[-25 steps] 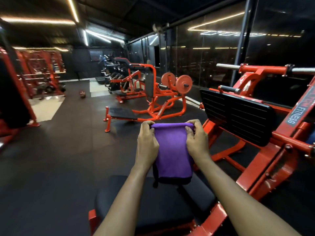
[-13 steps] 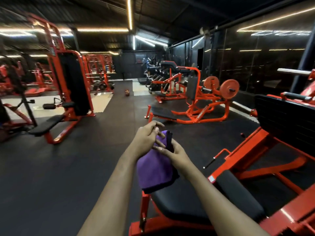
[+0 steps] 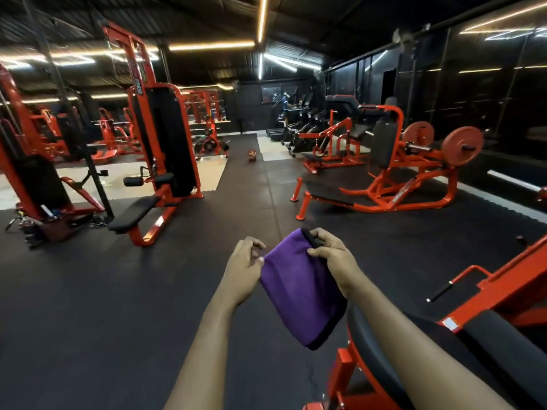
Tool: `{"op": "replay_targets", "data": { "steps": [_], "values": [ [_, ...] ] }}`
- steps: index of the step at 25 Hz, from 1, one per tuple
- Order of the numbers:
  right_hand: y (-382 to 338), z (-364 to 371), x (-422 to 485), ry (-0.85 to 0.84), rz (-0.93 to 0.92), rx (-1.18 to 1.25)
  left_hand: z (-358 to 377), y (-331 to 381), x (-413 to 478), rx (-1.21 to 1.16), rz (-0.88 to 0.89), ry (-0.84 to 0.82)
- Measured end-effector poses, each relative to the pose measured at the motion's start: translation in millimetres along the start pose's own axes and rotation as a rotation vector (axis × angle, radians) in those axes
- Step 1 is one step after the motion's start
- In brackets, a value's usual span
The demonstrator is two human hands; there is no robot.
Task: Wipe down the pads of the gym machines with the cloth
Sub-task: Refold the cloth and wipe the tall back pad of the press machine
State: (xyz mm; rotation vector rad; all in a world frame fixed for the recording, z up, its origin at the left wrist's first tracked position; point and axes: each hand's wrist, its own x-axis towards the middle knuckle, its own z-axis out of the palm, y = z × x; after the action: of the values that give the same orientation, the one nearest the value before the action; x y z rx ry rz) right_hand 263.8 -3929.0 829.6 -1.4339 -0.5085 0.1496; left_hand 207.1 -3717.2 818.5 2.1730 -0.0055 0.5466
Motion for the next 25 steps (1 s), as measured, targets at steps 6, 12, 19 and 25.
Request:
{"op": "replay_targets", "data": {
  "steps": [6,12,19,25],
  "values": [
    [67,30,135,0.152,0.022,-0.026,-33,-81,118,0.074,0.140,0.019],
    [108,32,311,0.214,0.002,-0.005,-27,-145,290,0.132,0.121,-0.002],
    [153,3,505,0.230,-0.009,-0.101,15,-226,482,0.018,0.094,-0.027],
    [203,-41,699,0.313,-0.058,-0.150,58,-309,674,-0.144,0.005,-0.191]
  ]
}}
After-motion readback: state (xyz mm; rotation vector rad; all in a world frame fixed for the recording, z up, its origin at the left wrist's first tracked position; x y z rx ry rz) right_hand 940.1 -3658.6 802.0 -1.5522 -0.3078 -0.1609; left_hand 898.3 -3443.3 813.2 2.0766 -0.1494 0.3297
